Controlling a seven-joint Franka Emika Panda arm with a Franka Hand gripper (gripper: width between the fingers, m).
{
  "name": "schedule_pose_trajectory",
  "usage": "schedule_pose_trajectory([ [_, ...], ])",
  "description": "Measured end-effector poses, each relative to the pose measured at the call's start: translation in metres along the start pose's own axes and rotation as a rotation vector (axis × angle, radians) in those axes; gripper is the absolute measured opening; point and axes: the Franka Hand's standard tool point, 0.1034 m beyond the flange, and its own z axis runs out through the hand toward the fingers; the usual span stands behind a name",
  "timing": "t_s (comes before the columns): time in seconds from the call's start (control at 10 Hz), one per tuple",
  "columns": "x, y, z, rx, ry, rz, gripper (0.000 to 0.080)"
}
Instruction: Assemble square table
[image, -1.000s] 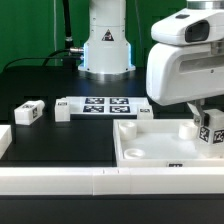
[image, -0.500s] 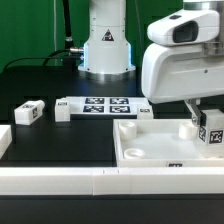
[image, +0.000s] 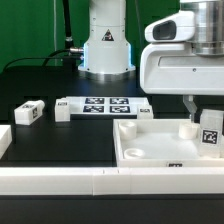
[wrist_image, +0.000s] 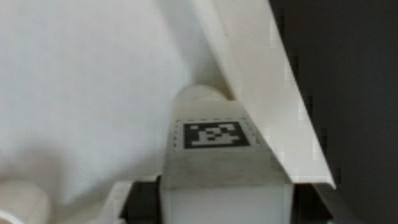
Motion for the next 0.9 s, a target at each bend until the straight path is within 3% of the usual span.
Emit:
schedule_pose_trajectory([
  [0.3,0.0008,0.0003,-0.0002,0.006,-0.006,0.213,0.0287],
  [0.4,0.0007,0.0003,0.0,0.007,-0.007,0.237,0.0344],
  [0.5,0.0006,0.0003,0.0001,0.007,-0.007,0.216,0.0479],
  [0.6,0.0006,0.0003,0.0,0.007,-0.007,0.173,0.0479],
  [0.7,0.0004,-0.0001,0.0,0.007,-0.007,0.126,0.0607],
  [0.9,0.0005,0.0003,0.0003,0.007,-0.006,0.019,0.0647],
])
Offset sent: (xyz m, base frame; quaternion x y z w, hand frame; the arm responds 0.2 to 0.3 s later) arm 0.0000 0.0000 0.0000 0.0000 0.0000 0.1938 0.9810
